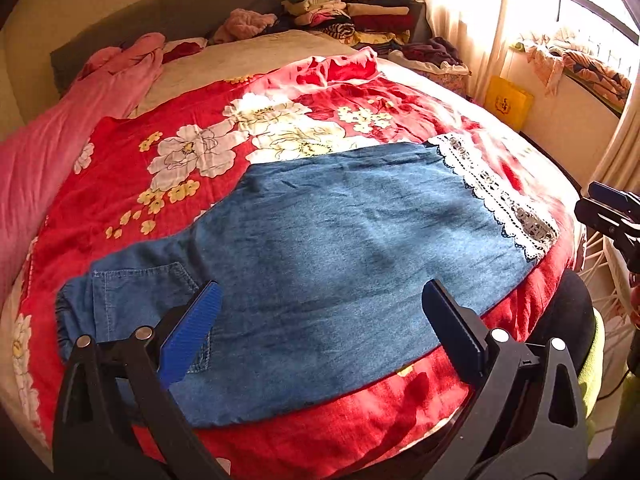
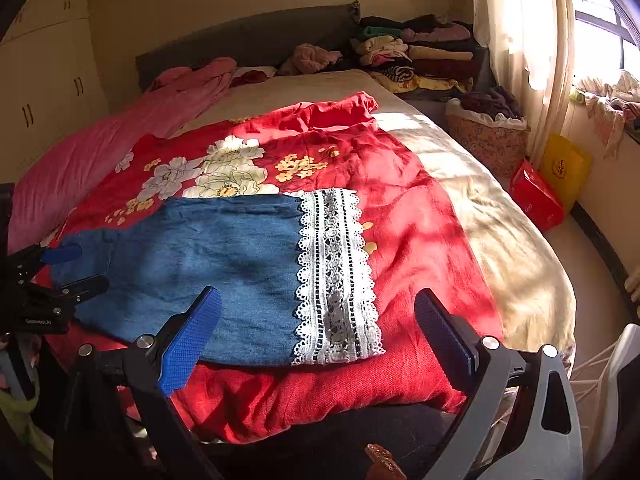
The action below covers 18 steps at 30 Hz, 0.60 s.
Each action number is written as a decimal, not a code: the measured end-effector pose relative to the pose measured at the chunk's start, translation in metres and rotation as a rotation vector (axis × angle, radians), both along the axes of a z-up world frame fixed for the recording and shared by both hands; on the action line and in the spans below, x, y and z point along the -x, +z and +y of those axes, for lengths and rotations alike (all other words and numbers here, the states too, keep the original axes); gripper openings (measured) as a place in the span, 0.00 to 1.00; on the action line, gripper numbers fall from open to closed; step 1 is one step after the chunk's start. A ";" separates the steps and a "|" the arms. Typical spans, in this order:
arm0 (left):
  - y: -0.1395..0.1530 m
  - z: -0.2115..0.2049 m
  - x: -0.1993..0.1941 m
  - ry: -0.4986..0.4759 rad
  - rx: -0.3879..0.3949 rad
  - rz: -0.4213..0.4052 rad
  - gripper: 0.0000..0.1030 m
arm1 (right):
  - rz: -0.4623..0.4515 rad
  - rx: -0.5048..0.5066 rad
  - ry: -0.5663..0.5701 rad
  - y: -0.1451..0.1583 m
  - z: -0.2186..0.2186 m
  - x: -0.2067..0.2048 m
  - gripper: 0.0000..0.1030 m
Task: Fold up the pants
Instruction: 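Grasp the lace-trimmed leg hem with the left tool while the right tool grasps denim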
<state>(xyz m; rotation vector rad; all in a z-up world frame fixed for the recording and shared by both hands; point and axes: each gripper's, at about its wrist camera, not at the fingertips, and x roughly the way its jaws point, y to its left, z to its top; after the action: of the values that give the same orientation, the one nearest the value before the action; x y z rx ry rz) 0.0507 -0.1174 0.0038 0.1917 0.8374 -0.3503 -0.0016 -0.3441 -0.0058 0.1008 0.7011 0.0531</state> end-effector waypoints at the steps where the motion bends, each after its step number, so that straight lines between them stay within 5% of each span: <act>1: 0.001 -0.004 -0.002 -0.009 -0.003 0.000 0.92 | -0.002 -0.004 -0.004 0.000 -0.001 0.000 0.94; 18: -0.003 -0.078 -0.049 -0.150 -0.083 -0.012 0.92 | 0.028 -0.054 -0.046 -0.020 -0.027 0.000 0.94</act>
<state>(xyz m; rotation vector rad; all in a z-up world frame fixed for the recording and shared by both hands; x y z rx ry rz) 0.0996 -0.1958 0.0003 0.3352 0.8284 -0.4549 -0.0012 -0.3707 -0.0254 0.1698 0.7250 0.0265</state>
